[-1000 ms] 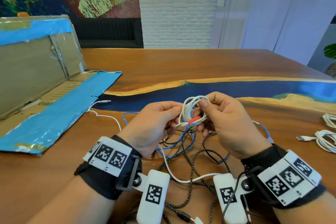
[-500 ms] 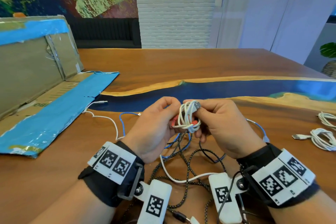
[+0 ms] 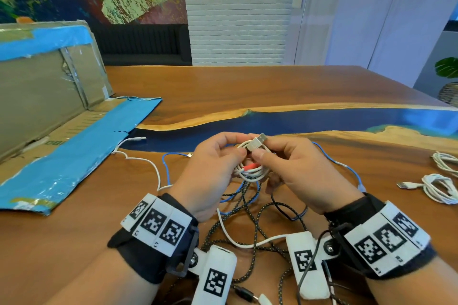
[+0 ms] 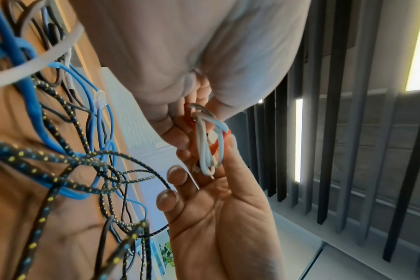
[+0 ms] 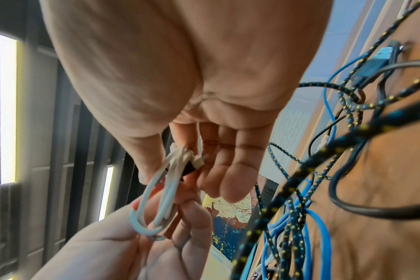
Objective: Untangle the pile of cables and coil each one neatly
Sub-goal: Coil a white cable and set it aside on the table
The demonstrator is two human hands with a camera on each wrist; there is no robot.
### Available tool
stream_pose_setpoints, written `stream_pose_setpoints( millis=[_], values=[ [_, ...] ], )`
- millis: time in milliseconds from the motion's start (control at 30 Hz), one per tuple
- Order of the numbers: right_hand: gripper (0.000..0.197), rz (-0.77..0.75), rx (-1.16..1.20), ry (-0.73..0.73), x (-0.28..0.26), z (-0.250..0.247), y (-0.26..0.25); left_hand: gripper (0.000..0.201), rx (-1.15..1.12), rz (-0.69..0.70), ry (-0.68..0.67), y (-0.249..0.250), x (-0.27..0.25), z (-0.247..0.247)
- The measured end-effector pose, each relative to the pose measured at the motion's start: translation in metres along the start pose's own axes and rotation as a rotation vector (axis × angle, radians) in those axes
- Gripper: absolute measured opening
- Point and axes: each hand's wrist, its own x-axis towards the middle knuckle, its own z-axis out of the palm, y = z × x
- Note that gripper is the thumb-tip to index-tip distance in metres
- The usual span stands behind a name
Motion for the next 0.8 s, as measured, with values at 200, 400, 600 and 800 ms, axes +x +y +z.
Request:
stream_pose_setpoints(
  millis=[200,400,600,800],
  values=[
    [0.027,-0.003,-0.022,0.161,0.001,0.001,0.007,0.035,0.152,0.06,-0.04,-0.003,0.001,-0.002],
    [0.028,-0.022,0.064,0.232,0.002,0.007,0.005,0.033,0.132,0.071,-0.006,-0.001,0.002,-0.003],
    [0.027,-0.004,0.079,0.277,0.006,0.0,0.006,0.027,0.148,0.053,-0.021,-0.004,0.001,0.0],
    [0.028,0.019,0.146,0.362,0.008,-0.021,-0.006,0.018,0.038,-0.027,0.044,-0.003,0.004,0.0]
  ],
)
